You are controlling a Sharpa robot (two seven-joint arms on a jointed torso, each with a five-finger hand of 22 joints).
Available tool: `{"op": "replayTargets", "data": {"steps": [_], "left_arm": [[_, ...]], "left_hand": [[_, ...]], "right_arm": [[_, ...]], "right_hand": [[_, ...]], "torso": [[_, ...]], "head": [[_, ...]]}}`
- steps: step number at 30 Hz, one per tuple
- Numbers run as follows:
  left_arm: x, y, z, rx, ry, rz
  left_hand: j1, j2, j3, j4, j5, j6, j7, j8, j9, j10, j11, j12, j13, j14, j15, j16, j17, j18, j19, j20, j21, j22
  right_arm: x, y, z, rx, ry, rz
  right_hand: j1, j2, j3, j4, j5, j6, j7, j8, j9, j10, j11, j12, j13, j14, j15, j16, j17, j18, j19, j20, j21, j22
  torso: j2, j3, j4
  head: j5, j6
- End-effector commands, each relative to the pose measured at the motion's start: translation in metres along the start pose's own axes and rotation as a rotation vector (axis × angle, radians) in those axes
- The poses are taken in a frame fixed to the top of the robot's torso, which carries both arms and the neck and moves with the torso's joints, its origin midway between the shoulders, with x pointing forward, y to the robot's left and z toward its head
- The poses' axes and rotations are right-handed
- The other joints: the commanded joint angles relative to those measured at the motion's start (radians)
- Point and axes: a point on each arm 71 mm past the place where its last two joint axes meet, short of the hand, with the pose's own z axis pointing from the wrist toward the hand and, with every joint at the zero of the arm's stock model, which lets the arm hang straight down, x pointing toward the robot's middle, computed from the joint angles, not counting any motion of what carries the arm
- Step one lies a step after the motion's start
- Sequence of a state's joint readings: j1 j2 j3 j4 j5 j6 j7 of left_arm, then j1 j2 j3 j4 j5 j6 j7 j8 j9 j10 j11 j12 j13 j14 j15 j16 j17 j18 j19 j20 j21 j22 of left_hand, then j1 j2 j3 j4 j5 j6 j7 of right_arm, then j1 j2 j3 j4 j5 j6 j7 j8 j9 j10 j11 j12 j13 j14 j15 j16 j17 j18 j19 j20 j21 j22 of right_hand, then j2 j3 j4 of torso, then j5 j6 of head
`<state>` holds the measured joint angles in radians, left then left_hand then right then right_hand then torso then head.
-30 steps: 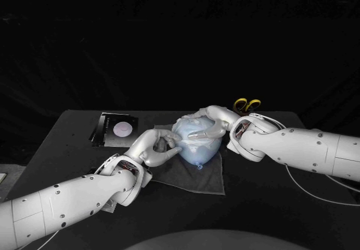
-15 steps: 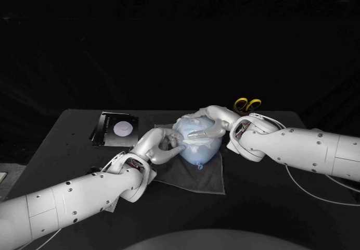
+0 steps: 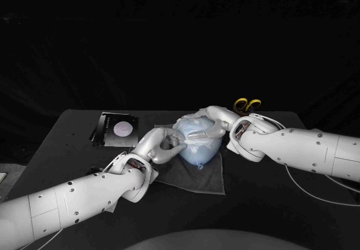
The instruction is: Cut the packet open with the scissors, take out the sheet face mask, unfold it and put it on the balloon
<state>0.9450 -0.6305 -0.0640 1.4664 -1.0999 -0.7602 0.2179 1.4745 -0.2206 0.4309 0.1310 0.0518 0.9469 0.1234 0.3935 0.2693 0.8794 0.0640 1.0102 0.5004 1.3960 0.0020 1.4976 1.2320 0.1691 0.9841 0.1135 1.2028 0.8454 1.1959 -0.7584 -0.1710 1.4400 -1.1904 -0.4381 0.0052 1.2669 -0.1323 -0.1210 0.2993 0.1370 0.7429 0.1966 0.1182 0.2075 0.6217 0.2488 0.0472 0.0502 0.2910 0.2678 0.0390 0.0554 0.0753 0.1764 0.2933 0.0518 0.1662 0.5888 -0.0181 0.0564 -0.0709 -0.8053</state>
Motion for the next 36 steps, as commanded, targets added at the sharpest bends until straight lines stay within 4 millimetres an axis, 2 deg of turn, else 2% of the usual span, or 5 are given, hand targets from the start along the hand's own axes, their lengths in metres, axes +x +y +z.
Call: {"op": "replayTargets", "data": {"steps": [1,27,31,33,36], "left_arm": [[0.004,-0.004,0.001,0.011,0.036,-0.005],[0.01,-0.006,-0.02,-0.042,0.303,0.028],[-0.001,-0.01,-0.023,0.017,0.219,-0.036],[-0.007,-0.012,-0.025,0.05,0.168,-0.081],[-0.013,-0.013,-0.027,0.073,0.124,-0.133]], "left_hand": [[0.007,0.006,0.008,0.003,-0.004,0.015,-0.002,0.008,0.003,0.001,-0.011,0.006,0.002,0.009,-0.003,0.007,0.003,-0.013,0.011,-0.001,0.007,0.006],[-0.014,0.024,0.02,0.025,-0.004,0.061,-0.02,0.031,0.01,0.027,-0.026,0.021,0.006,0.044,-0.016,0.023,0.057,-0.025,0.057,-0.011,0.048,0.067],[-0.005,0.018,0.033,0.022,-0.004,0.013,-0.008,0.004,0.0,0.017,-0.02,0.002,-0.004,0.011,-0.014,0.006,-0.007,-0.013,0.007,-0.013,0.018,0.013],[-0.007,0.007,0.047,0.029,-0.004,-0.027,0.011,-0.018,-0.007,-0.029,0.001,-0.062,-0.039,-0.104,0.005,-0.057,-0.201,0.012,-0.124,-0.006,-0.07,-0.128],[-0.008,-0.003,0.052,0.034,-0.004,-0.038,0.02,-0.021,-0.006,-0.028,0.011,-0.113,-0.075,-0.175,0.014,-0.113,-0.307,0.012,-0.144,0.005,-0.104,-0.146]], "right_arm": [[0.013,-0.007,-0.004,0.041,0.079,-0.003],[0.013,-0.009,-0.005,0.044,0.077,-0.003],[0.012,-0.009,-0.006,0.041,0.072,-0.002],[0.011,-0.008,-0.006,0.031,0.061,0.006],[0.01,-0.006,-0.007,0.007,0.037,0.028]], "right_hand": [[0.001,0.011,0.006,-0.001,-0.005,0.005,0.062,0.002,-0.001,0.001,0.006,0.003,0.001,-0.005,-0.003,-0.004,-0.002,0.014,-0.004,0.002,0.003,-0.001],[0.001,0.011,0.006,-0.001,-0.005,0.005,0.062,0.002,-0.001,0.001,0.006,0.003,0.001,-0.005,-0.003,-0.004,-0.002,0.014,-0.004,0.002,0.003,-0.001],[0.001,0.011,0.006,-0.001,-0.005,0.005,0.062,0.002,-0.001,0.001,0.006,0.003,0.001,-0.005,-0.003,-0.004,-0.002,0.014,-0.004,0.002,0.003,-0.001],[0.004,0.014,0.01,-0.001,-0.005,0.003,0.065,0.001,-0.003,0.005,0.007,0.004,0.002,0.003,-0.003,-0.002,-0.001,0.014,-0.004,0.002,0.004,0.0],[0.018,0.026,0.02,-0.003,-0.004,-0.01,0.066,-0.005,-0.01,0.017,0.016,0.005,0.003,0.027,-0.003,0.003,0.002,0.014,0.001,0.002,0.007,0.003]], "torso": [[0.0,0.0006,0.0006],[0.0,-0.0005,0.0021],[-0.001,-0.0008,0.0017],[-0.001,-0.001,0.0011],[0.0,-0.0005,0.0003]], "head": [[0.0,-0.002],[-0.008,-0.004],[-0.009,0.0],[-0.012,0.005],[-0.013,0.01]]}}
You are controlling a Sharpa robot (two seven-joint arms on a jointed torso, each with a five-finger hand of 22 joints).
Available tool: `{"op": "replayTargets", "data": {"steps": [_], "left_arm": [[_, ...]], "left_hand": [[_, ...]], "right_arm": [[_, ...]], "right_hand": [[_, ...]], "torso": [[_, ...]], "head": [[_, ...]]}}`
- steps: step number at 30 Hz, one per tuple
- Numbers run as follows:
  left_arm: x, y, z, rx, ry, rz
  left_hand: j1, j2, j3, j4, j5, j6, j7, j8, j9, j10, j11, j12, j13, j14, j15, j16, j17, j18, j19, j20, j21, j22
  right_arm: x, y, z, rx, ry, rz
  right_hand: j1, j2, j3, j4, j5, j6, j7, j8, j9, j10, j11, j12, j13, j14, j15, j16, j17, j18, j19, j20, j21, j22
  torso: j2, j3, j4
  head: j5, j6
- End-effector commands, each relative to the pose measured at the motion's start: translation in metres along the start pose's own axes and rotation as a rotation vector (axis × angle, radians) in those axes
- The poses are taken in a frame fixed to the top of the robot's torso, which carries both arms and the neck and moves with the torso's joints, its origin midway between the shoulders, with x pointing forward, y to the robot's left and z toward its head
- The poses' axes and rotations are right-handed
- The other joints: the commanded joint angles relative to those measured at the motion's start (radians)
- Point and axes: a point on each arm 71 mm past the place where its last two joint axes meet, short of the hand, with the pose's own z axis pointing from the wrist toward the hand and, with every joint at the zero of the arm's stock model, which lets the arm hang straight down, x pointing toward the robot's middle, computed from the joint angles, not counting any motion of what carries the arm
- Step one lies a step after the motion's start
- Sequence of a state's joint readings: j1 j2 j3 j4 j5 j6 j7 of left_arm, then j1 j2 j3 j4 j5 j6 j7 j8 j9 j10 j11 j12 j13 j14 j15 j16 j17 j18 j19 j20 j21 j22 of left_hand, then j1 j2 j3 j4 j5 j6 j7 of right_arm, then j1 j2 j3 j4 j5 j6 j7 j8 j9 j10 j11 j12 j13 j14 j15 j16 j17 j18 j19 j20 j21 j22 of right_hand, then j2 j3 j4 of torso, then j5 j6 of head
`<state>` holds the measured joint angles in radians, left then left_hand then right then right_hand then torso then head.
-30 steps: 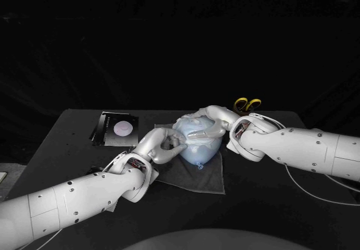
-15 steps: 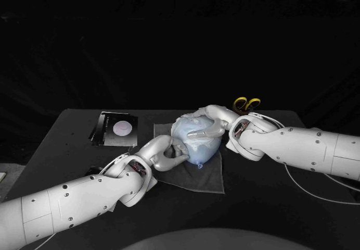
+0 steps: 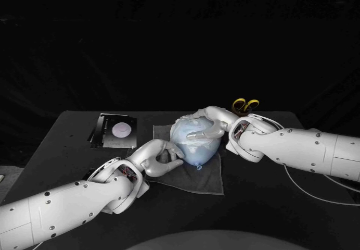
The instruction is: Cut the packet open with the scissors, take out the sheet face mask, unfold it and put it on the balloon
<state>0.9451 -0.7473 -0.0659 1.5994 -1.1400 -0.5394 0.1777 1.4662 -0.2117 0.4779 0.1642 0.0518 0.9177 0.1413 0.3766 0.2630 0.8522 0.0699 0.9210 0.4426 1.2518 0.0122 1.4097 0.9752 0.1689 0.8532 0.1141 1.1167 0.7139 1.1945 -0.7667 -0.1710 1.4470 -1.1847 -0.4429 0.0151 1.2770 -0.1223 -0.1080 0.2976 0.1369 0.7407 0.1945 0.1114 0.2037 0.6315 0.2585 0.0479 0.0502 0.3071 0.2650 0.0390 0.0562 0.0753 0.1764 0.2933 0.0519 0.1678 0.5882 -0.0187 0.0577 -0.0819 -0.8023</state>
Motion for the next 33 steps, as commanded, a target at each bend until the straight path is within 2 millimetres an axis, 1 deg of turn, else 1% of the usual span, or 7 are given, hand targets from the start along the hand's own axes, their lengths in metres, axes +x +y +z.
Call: {"op": "replayTargets", "data": {"steps": [1,3,5,15,24,28,33], "left_arm": [[-0.01,-0.008,-0.003,0.1,-0.114,-0.116],[-0.013,-0.007,-0.006,0.103,-0.131,-0.149],[-0.016,-0.006,-0.009,0.101,-0.14,-0.187],[-0.026,0.007,-0.021,-0.018,-0.154,-0.393],[-0.032,0.02,-0.027,-0.103,-0.173,-0.517],[-0.033,0.022,-0.028,-0.109,-0.174,-0.541],[-0.035,0.025,-0.029,-0.12,-0.175,-0.601]], "left_hand": [[0.0,-0.013,0.005,0.001,-0.004,-0.01,0.003,-0.003,0.001,0.001,0.006,-0.033,-0.024,-0.039,0.006,-0.033,-0.065,0.013,-0.014,0.007,-0.024,-0.019],[-0.001,-0.016,0.005,0.004,-0.004,-0.012,0.005,-0.003,0.001,0.002,0.01,-0.055,-0.04,-0.063,0.009,-0.056,-0.107,0.013,-0.016,0.011,-0.037,-0.027],[-0.001,-0.019,0.006,0.008,-0.004,-0.015,0.012,-0.002,0.003,-0.006,0.02,-0.107,-0.076,-0.157,0.018,-0.139,-0.253,0.013,-0.027,0.018,-0.073,-0.049],[0.007,-0.015,0.006,0.004,-0.004,-0.014,0.012,0.002,0.006,0.011,0.02,-0.127,-0.095,-0.169,0.017,-0.168,-0.29,0.015,-0.019,0.021,-0.093,-0.064],[0.007,-0.016,0.003,0.002,-0.004,-0.014,0.014,0.003,0.006,0.013,0.021,-0.132,-0.101,-0.18,0.018,-0.182,-0.312,0.015,-0.016,0.021,-0.099,-0.068],[0.008,-0.016,0.003,0.001,-0.004,-0.014,0.014,0.003,0.007,0.013,0.021,-0.134,-0.102,-0.183,0.018,-0.185,-0.317,0.015,-0.016,0.022,-0.1,-0.07],[0.002,-0.018,-0.006,0.002,-0.004,-0.02,0.017,0.005,0.008,-0.004,0.029,-0.166,-0.123,-0.225,0.024,-0.233,-0.382,0.014,-0.017,0.025,-0.125,-0.086]], "right_arm": [[0.01,-0.004,-0.005,-0.001,0.029,0.032],[0.008,-0.001,-0.007,-0.027,0.001,0.06],[0.005,0.003,-0.008,-0.058,-0.037,0.101],[-0.005,0.015,-0.018,-0.18,-0.169,0.257],[-0.011,0.018,-0.028,-0.22,-0.235,0.322],[-0.013,0.015,-0.029,-0.206,-0.241,0.325],[-0.016,0.011,-0.033,-0.192,-0.251,0.324]], "right_hand": [[0.016,0.017,0.009,-0.001,-0.005,-0.01,0.069,0.001,-0.008,0.007,0.006,0.004,0.002,0.019,0.0,0.004,0.003,0.015,0.004,0.001,0.009,0.004],[0.023,0.017,0.011,-0.001,-0.005,-0.014,0.071,-0.001,-0.011,0.007,0.005,0.004,0.002,0.026,-0.001,0.006,0.003,0.015,0.008,0.001,0.011,0.007],[0.036,0.014,0.011,-0.002,-0.006,-0.028,0.079,-0.006,-0.016,0.003,0.004,0.003,0.002,0.016,-0.002,0.003,0.001,0.016,0.008,0.001,0.012,0.007],[0.082,0.022,0.014,-0.003,-0.006,-0.044,0.074,-0.014,-0.027,0.007,0.006,0.005,0.003,0.052,-0.002,0.008,0.004,0.014,-0.004,0.001,0.009,-0.003],[0.113,0.02,0.013,-0.004,-0.007,-0.024,0.019,-0.013,-0.031,0.039,0.02,0.006,0.004,0.066,0.002,0.009,0.003,0.012,-0.013,0.002,0.007,-0.01],[0.117,0.001,0.005,-0.002,-0.012,-0.034,-0.01,-0.02,-0.038,0.009,0.025,0.003,0.002,0.025,0.009,-0.001,-0.006,0.006,-0.018,0.002,0.006,-0.015],[0.112,-0.057,-0.039,0.002,-0.015,-0.078,-0.055,-0.037,-0.054,-0.069,0.028,-0.002,-0.003,-0.043,0.016,-0.008,-0.019,-0.001,-0.025,0.002,0.004,-0.022]], "torso": [[0.001,0.0004,-0.0012],[0.001,0.0003,-0.0015],[0.001,0.0007,-0.0019],[-0.001,0.0005,-0.0022],[0.0,-0.0003,-0.0022],[0.0,-0.0003,-0.0012],[0.0,-0.0002,-0.0012]], "head": [[-0.003,0.01],[-0.005,0.014],[-0.006,0.018],[-0.008,0.038],[-0.007,0.055],[-0.008,0.059],[-0.007,0.066]]}}
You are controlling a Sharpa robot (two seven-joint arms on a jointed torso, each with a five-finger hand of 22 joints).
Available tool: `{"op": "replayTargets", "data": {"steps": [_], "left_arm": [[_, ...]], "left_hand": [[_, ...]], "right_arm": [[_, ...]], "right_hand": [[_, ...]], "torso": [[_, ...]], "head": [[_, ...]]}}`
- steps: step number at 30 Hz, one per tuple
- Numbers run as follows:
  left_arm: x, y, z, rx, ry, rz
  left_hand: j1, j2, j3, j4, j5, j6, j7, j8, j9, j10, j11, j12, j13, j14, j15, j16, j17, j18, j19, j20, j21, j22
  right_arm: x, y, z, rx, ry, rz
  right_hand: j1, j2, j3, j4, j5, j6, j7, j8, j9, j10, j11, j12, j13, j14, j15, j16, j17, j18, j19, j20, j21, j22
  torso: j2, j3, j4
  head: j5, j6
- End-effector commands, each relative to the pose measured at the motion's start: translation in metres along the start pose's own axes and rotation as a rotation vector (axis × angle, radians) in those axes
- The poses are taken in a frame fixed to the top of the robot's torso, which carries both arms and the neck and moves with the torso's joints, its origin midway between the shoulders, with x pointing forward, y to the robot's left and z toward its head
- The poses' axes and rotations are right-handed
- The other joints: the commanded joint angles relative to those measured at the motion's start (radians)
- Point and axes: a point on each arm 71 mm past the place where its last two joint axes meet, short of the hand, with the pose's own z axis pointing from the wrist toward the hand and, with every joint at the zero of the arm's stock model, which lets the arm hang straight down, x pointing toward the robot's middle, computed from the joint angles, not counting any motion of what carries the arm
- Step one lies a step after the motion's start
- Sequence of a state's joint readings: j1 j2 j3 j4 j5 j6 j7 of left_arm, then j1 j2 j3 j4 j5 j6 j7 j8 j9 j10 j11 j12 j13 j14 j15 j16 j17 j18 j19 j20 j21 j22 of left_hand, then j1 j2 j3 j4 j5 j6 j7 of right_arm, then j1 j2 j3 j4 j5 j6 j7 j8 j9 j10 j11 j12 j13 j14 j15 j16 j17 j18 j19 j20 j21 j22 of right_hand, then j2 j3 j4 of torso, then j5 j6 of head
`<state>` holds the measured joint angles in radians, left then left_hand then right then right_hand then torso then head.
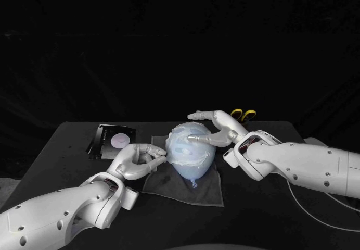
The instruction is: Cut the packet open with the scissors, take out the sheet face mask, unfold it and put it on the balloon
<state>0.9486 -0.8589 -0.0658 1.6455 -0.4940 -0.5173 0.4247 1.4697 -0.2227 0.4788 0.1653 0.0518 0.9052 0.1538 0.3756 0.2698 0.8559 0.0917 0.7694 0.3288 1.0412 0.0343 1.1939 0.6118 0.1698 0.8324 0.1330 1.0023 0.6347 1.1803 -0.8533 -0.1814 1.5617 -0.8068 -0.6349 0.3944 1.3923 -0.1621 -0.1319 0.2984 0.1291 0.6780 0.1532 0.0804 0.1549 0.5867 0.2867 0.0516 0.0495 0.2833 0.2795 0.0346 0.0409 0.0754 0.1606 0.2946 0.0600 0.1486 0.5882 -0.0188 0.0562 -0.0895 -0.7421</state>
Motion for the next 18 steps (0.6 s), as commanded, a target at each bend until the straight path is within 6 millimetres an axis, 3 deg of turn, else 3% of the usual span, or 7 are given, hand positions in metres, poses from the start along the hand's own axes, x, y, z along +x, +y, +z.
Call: {"op": "replayTargets", "data": {"steps": [1,6,11,14,16,17,18], "left_arm": [[-0.002,-0.001,0.0,-0.007,0.014,-0.11],[-0.01,-0.006,0.002,-0.008,0.0,-0.158],[-0.024,-0.014,0.006,0.002,-0.024,-0.18],[-0.032,-0.018,0.008,0.009,-0.039,-0.184],[-0.042,-0.023,0.012,0.015,-0.058,-0.191],[-0.042,-0.023,0.013,0.015,-0.06,-0.192],[-0.046,-0.024,0.014,0.016,-0.067,-0.195]], "left_hand": [[-0.004,-0.009,-0.009,0.002,-0.004,-0.008,0.006,0.006,0.001,-0.011,0.009,-0.022,-0.014,-0.019,0.004,-0.025,-0.021,0.013,0.002,0.007,-0.016,-0.01],[-0.01,-0.012,-0.028,0.009,-0.004,-0.021,0.014,0.006,0.002,-0.012,0.021,-0.095,-0.066,-0.057,0.017,-0.109,-0.056,0.012,-0.01,0.022,-0.09,-0.057],[-0.005,-0.01,-0.038,0.011,-0.004,-0.025,0.019,0.004,0.0,0.004,0.027,-0.139,-0.1,-0.072,0.023,-0.169,-0.08,0.013,-0.01,0.03,-0.141,-0.092],[-0.003,-0.008,-0.041,0.013,-0.004,-0.026,0.02,0.003,-0.001,0.011,0.029,-0.156,-0.113,-0.087,0.026,-0.203,-0.093,0.011,-0.014,0.033,-0.168,-0.109],[0.0,-0.008,-0.039,0.02,-0.004,-0.036,0.025,-0.005,-0.004,0.022,0.035,-0.2,-0.141,-0.13,0.036,-0.29,-0.127,0.007,-0.041,0.046,-0.229,-0.145],[0.0,-0.008,-0.039,0.02,-0.004,-0.036,0.025,-0.005,-0.004,0.022,0.035,-0.2,-0.141,-0.13,0.036,-0.29,-0.127,0.007,-0.041,0.046,-0.229,-0.145],[0.003,-0.011,-0.037,0.022,0.0,-0.037,0.028,-0.007,-0.005,0.035,0.037,-0.222,-0.155,-0.127,0.038,-0.324,-0.141,0.008,-0.047,0.054,-0.256,-0.163]], "right_arm": [[-0.004,0.001,-0.002,-0.013,-0.031,0.009],[-0.008,-0.001,-0.005,0.003,-0.046,0.02],[-0.014,-0.005,-0.008,0.031,-0.076,0.05],[-0.017,-0.006,-0.009,0.039,-0.105,0.074],[-0.021,-0.007,-0.012,0.045,-0.135,0.111],[-0.021,-0.007,-0.012,0.046,-0.137,0.114],[-0.022,-0.007,-0.013,0.049,-0.143,0.129]], "right_hand": [[-0.004,-0.029,-0.025,0.001,-0.009,-0.029,-0.021,-0.01,-0.009,-0.039,-0.001,-0.006,-0.003,-0.028,0.003,-0.004,-0.005,-0.002,-0.01,0.0,-0.004,-0.004],[-0.014,-0.075,-0.081,0.003,-0.024,-0.132,-0.063,-0.032,-0.034,-0.103,-0.022,-0.009,-0.005,-0.059,0.01,-0.006,-0.009,-0.008,-0.015,0.001,-0.006,-0.01],[-0.015,-0.071,-0.081,0.003,-0.027,-0.158,-0.061,-0.032,-0.04,-0.1,-0.014,-0.006,-0.004,-0.031,0.006,0.001,-0.004,-0.006,-0.014,0.001,-0.006,-0.01],[-0.01,-0.027,-0.042,0.001,-0.028,-0.14,-0.031,-0.025,-0.037,-0.05,-0.002,0.002,0.001,0.053,-0.004,0.023,0.01,0.002,-0.007,0.0,-0.003,-0.005],[0.013,0.061,0.042,-0.003,-0.043,-0.035,0.021,0.003,-0.018,0.063,-0.009,0.013,0.006,0.238,-0.025,0.074,0.038,0.024,0.05,0.0,0.022,0.032],[0.013,0.061,0.042,-0.003,-0.043,-0.035,0.021,0.003,-0.018,0.063,-0.009,0.013,0.006,0.238,-0.025,0.074,0.038,0.024,0.05,0.0,0.022,0.032],[0.031,0.091,0.065,-0.008,-0.05,0.002,0.035,0.012,-0.011,0.105,-0.017,0.013,0.008,0.31,-0.035,0.092,0.048,0.036,0.11,-0.001,0.049,0.066]], "torso": [[0.0,-0.0004,0.0],[-0.002,0.0,0.0002],[-0.003,0.001,-0.0005],[-0.003,0.0011,-0.0012],[-0.005,0.0006,-0.0017],[-0.005,0.0005,-0.0019],[-0.005,0.0002,-0.0013]], "head": [[0.002,0.006],[0.002,0.01],[0.005,0.018],[0.004,0.022],[0.003,0.025],[0.004,0.026],[0.003,0.029]]}}
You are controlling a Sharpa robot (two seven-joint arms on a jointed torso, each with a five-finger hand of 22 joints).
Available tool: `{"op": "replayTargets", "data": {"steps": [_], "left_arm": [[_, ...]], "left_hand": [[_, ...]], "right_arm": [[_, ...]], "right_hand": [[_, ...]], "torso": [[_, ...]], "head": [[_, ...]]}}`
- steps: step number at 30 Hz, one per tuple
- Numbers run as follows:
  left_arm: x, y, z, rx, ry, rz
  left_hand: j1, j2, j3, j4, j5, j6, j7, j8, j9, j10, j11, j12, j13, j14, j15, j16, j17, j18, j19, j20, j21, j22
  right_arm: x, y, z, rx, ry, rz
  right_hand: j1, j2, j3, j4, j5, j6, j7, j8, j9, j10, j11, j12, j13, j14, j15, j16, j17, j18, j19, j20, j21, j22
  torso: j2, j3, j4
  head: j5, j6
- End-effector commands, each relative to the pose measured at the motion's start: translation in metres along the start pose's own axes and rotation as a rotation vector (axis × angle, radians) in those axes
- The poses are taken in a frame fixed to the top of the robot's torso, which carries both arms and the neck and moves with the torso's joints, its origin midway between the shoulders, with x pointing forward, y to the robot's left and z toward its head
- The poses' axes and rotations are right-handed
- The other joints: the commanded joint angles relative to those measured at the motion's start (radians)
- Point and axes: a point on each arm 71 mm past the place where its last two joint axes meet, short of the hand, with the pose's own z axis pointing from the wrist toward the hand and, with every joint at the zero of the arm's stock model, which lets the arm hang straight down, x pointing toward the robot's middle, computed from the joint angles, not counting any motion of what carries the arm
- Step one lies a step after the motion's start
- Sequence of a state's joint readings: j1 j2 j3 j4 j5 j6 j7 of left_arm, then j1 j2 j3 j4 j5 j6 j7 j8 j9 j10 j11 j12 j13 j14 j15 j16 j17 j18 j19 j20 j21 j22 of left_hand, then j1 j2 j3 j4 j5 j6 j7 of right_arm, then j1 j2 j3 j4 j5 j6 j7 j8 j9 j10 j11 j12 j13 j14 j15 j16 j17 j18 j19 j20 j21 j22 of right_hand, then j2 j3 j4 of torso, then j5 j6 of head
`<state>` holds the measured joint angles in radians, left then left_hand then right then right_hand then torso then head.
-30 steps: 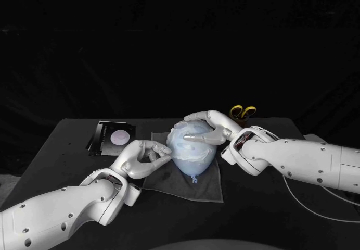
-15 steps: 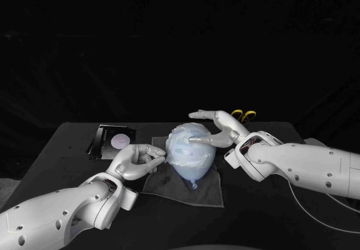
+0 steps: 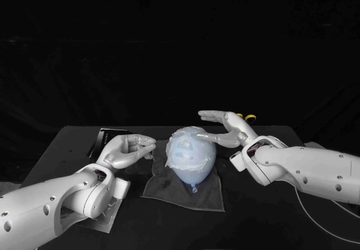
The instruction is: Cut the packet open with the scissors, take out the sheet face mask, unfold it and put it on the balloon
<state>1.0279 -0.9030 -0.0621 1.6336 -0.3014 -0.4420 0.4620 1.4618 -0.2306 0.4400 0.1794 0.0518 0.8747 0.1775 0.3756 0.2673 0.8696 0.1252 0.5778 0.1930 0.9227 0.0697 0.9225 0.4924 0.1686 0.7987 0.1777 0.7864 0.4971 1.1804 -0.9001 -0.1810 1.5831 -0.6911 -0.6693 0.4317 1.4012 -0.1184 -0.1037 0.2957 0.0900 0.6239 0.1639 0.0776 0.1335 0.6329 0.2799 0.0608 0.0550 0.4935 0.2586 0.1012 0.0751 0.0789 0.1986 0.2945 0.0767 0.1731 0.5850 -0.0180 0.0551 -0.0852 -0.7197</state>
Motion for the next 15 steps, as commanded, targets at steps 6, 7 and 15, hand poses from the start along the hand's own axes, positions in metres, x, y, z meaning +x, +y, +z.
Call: {"op": "replayTargets", "data": {"steps": [6,7,15], "left_arm": [[-0.021,-0.011,0.017,0.016,-0.05,-0.106],[-0.023,-0.012,0.02,0.017,-0.055,-0.11],[-0.038,-0.02,0.043,0.033,-0.119,-0.129]], "left_hand": [[0.017,-0.009,0.033,0.036,0.0,-0.024,0.022,-0.029,-0.015,0.07,0.027,-0.194,-0.11,-0.073,0.046,-0.343,-0.137,-0.014,-0.128,0.086,-0.282,-0.173],[0.019,-0.013,0.032,0.036,-0.001,-0.028,0.023,-0.035,-0.019,0.083,0.035,-0.224,-0.125,-0.078,0.052,-0.388,-0.153,-0.013,-0.144,0.101,-0.331,-0.204],[-0.006,0.016,-0.063,0.063,-0.003,-0.089,-0.011,-0.098,-0.051,-0.042,0.078,-0.431,-0.131,-0.247,0.128,-0.626,-0.255,-0.08,-0.271,0.114,-0.555,-0.347]], "right_arm": [[-0.011,-0.002,-0.002,0.04,-0.069,0.178],[-0.012,-0.004,-0.002,0.048,-0.07,0.192],[-0.022,-0.021,0.004,0.134,-0.114,0.291]], "right_hand": [[0.109,0.116,0.083,-0.035,-0.021,0.25,0.087,0.077,0.046,0.305,-0.074,0.029,0.011,0.385,-0.079,0.103,0.051,0.099,0.413,-0.004,0.171,0.154],[0.12,0.122,0.088,-0.038,-0.023,0.264,0.082,0.082,0.047,0.328,-0.079,0.027,0.011,0.412,-0.086,0.109,0.054,0.104,0.453,-0.006,0.183,0.149],[0.162,0.135,0.122,-0.042,-0.027,0.295,0.07,0.08,0.041,0.409,-0.099,0.014,0.01,0.509,-0.113,0.124,0.059,0.108,0.562,-0.027,0.195,0.11]], "torso": [[-0.013,-0.0051,-0.0033],[-0.017,-0.0067,-0.0035],[-0.031,-0.0102,-0.0094]], "head": [[-0.004,0.031],[-0.004,0.034],[0.003,0.057]]}}
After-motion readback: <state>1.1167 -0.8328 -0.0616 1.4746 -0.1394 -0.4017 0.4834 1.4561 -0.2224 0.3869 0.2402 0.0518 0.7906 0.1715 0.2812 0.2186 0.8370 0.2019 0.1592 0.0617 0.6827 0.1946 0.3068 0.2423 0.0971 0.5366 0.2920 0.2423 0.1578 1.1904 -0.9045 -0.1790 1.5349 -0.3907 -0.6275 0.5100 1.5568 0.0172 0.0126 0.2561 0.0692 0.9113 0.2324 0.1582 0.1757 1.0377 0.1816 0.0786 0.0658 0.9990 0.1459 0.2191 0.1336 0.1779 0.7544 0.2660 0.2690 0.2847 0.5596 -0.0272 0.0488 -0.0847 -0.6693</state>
